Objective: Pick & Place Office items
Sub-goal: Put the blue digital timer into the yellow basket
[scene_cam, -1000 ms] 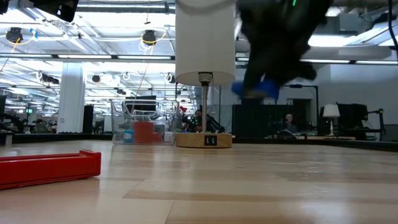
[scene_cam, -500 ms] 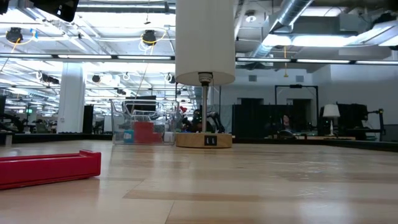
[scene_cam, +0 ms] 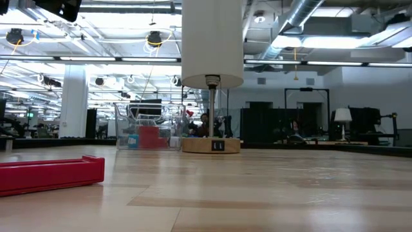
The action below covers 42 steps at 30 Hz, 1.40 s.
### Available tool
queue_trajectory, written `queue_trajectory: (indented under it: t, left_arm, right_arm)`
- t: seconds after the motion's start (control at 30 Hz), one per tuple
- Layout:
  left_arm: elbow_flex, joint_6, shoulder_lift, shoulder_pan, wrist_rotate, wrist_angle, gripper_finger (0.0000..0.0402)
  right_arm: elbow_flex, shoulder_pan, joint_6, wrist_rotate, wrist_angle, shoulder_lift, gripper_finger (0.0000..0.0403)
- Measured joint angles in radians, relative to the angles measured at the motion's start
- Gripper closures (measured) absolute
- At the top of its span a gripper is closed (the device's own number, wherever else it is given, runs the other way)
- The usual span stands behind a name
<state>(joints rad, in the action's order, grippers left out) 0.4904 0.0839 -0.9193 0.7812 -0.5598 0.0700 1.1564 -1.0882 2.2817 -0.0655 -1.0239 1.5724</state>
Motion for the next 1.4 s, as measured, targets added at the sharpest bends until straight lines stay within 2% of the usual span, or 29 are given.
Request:
queue_trajectory:
  t: [0.1, 0.23, 0.43, 0.5, 0.6, 0.77, 0.87, 1.03, 1.23, 1.4]
  left_arm:
    - [0.000, 0.000, 0.000, 0.000, 0.000, 0.000, 0.0219]
    - [0.000, 0.000, 0.000, 0.000, 0.000, 0.000, 0.0219]
    - [0.000, 0.000, 0.000, 0.000, 0.000, -0.001, 0.0219]
    - [0.000, 0.000, 0.000, 0.000, 0.000, -0.001, 0.0219]
    - [0.000, -0.002, 0.000, 0.000, 0.000, -0.001, 0.0219]
    - [0.000, -0.031, 0.000, -0.004, 0.000, 0.030, 0.0219]
    - [0.000, -0.035, 0.000, -0.004, 0.000, 0.035, 0.0219]
    - [0.000, -0.031, 0.000, -0.002, 0.000, 0.027, 0.0219]
    - [0.000, -0.027, 0.000, -0.002, 0.010, 0.019, 0.0219]
    - [0.000, -0.027, 0.000, -0.002, 0.011, 0.020, 0.0219]
  right_arm:
    - [0.000, 0.001, 0.000, 0.019, -0.034, -0.023, 0.0215]
    - [0.000, -0.010, -0.012, 0.054, -0.095, -0.033, 0.0236]
    - [0.000, -0.090, -0.022, 0.178, -0.153, -0.031, 0.0268]
    - [0.000, -0.119, -0.003, 0.183, -0.155, -0.031, 0.0275]
    - [0.000, -0.130, 0.004, 0.079, -0.142, -0.031, 0.0280]
    - [0.000, -0.059, -0.100, -0.215, -0.113, -0.031, 0.0274]
    - [0.000, 0.014, -0.259, -0.344, -0.063, -0.031, 0.0262]
    - [0.001, 0.141, -0.523, -0.365, -0.055, -0.008, 0.0209]
    - [-0.025, 0.207, -0.608, -0.274, -0.067, 0.059, 0.0128]
    - [-0.024, 0.205, -0.561, -0.269, -0.067, 0.120, 0.0104]
